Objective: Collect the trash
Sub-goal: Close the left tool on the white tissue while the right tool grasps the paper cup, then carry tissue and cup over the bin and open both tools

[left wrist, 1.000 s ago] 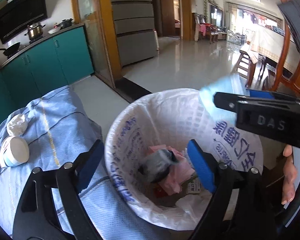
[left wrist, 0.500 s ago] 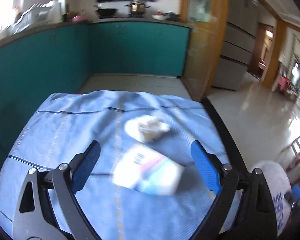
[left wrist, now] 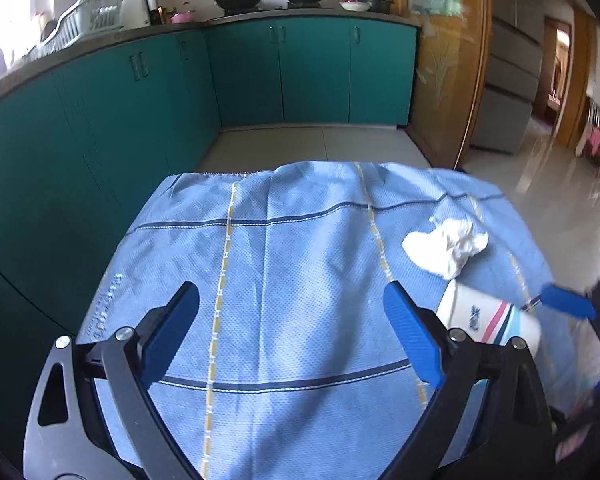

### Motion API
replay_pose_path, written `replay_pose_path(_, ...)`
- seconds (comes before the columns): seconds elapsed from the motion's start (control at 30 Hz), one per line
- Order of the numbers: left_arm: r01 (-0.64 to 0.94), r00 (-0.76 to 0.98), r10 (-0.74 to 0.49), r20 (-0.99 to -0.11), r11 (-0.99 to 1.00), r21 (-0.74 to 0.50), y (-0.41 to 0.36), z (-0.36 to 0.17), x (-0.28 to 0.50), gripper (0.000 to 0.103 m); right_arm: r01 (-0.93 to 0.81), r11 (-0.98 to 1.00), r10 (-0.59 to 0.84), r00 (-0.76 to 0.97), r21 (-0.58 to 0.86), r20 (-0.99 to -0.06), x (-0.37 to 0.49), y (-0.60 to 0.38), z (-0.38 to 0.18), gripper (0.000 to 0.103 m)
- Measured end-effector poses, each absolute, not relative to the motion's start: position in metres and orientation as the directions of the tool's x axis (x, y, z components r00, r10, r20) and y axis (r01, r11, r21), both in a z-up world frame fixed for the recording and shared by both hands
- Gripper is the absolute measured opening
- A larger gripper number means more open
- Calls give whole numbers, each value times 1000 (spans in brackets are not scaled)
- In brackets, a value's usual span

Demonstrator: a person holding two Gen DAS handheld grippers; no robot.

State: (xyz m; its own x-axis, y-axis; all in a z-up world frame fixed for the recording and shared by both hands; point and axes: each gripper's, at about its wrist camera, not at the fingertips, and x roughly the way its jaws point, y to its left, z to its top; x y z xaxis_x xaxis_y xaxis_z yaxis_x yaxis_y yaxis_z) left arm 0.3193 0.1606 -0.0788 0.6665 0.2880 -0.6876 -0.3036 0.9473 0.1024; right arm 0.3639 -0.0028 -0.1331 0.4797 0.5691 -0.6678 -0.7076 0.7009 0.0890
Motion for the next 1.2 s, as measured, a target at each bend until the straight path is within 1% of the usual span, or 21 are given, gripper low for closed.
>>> replay_pose_path(0.1, -297, 676, 322, -662, 942, 155, 160, -77, 317, 93, -756, 651, 564, 422, 67, -710, 376, 18, -145, 92)
replay_pose_path(0.2, -298, 686, 319, -654, 943, 146, 167, -77, 319, 94, -773, 633, 538, 406, 36, -738, 383, 26, -155, 92)
replay_pose_path(0.27, -308, 685, 277, -674, 948, 77, 176, -80, 325, 94, -780, 623, 550, 377, 65, -745, 384, 24, -160, 91)
replay_pose_path(0.3, -313, 680, 248, -690, 949, 32, 180, -81, 328, 94, -778, 624, 549, 366, 77, -751, 384, 23, -163, 81)
replay_pose_path(0.37, -326, 677, 184, -712, 943, -67, 187, -84, 339, 94, -759, 644, 544, 366, 95, -755, 383, 15, -165, 73)
replay_pose_path(0.43, -332, 689, 129, -713, 931, -152, 186, -86, 350, 94, -738, 661, 558, 358, 140, -749, 381, 3, -164, 72)
replay_pose_path(0.5, -305, 699, 88, -709, 934, -184, 176, -88, 363, 94, -719, 675, 570, 362, 168, -737, 374, -15, -160, 72)
replay_pose_path(0.6, -232, 696, 67, -714, 963, -136, 145, -97, 382, 95, -679, 717, 543, 400, 160, -739, 360, -42, -157, 72)
replay_pose_path(0.73, -151, 678, 109, -727, 989, 7, 100, -114, 405, 96, -610, 773, 521, 452, 175, -724, 346, -87, -148, 72)
replay_pose_path(0.83, -95, 677, 129, -725, 992, 88, 78, -125, 414, 94, -572, 786, 545, 463, 235, -699, 339, -114, -145, 72)
replay_pose_path(0.87, -88, 673, 132, -728, 991, 98, 75, -129, 415, 91, -560, 793, 542, 467, 242, -698, 337, -120, -146, 72)
replay_pose_path(0.9, -79, 666, 117, -737, 993, 86, 75, -132, 416, 70, -551, 799, 536, 472, 240, -700, 335, -124, -147, 72)
replay_pose_path(0.93, -63, 646, 72, -760, 997, 41, 77, -135, 417, 50, -544, 807, 525, 480, 231, -703, 332, -127, -149, 72)
replay_pose_path(0.97, -59, 639, 34, -768, 998, -5, 79, -136, 416, 48, -542, 811, 516, 487, 219, -705, 330, -129, -150, 72)
replay_pose_path(1.0, -68, 648, 24, -761, 997, -26, 84, -135, 417, 46, -539, 815, 509, 491, 212, -707, 329, -131, -151, 72)
replay_pose_path(1.07, -61, 669, 10, -743, 997, -42, 85, -129, 410, 41, -531, 820, 506, 495, 215, -706, 329, -133, -152, 72)
replay_pose_path(1.2, -85, 712, 33, -702, 996, -40, 87, -112, 389, 41, -504, 838, 492, 529, 210, -692, 327, -140, -148, 72)
